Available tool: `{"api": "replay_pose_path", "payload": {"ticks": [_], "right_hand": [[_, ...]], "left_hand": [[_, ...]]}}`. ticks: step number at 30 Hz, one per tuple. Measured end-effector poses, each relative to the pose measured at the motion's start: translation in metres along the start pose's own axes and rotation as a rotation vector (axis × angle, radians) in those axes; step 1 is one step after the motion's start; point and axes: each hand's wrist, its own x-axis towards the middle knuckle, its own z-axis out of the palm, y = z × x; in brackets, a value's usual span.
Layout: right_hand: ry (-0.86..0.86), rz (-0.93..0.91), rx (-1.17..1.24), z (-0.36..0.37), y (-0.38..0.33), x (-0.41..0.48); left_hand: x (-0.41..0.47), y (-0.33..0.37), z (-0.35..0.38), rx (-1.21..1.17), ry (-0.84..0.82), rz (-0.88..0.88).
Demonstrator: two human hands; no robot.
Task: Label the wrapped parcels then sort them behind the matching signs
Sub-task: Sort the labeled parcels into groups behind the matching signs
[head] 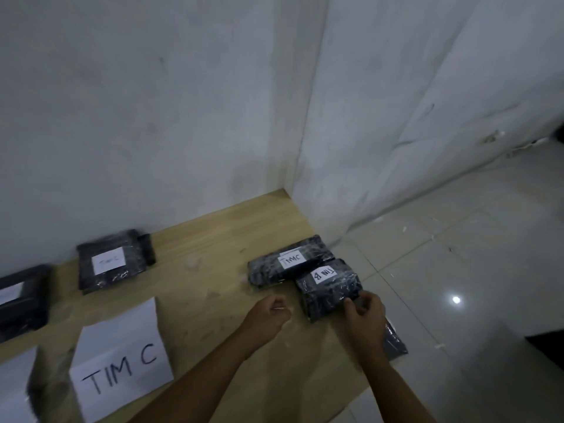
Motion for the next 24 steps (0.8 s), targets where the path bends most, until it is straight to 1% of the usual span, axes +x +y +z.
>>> {"api": "replay_pose_path", "payload": {"ticks": [3,8,10,14,17,20,22,24], "right_hand": [[-0.096,0.023,0.013,-0.002,-0.007,0.018],[-0.260,0.053,0.003,0.003,-0.014,0.033],[-0.258,0.076,-0.011,0.008,-0.013,0.037],[-0.280,0.115,-0.070,0.012,-0.014,0.036],[-0.302,0.093,-0.107,0.012,-0.011,0.031],[-0.347,0.139,-0.086,0.015,-0.005,0.023],[-0.390,0.122,-0.100,0.017,-0.001,0.016],[-0.438,0.081,-0.134,0.019,0.001,0.005]], "left_hand": [[0.015,0.002,0.014,0.041,-0.019,-0.044],[0.030,0.003,0.022,-0.039,-0.049,-0.136],[0.035,0.004,0.026,-0.098,-0.059,-0.165],[0.037,0.007,0.032,-0.235,-0.080,-0.141],[0.035,0.002,0.027,-0.202,-0.012,-0.145],[0.029,-0.007,0.015,-0.136,0.082,-0.152],[0.023,-0.014,0.004,-0.117,0.134,-0.187],[0.019,-0.025,-0.008,-0.097,0.165,-0.265]]}}
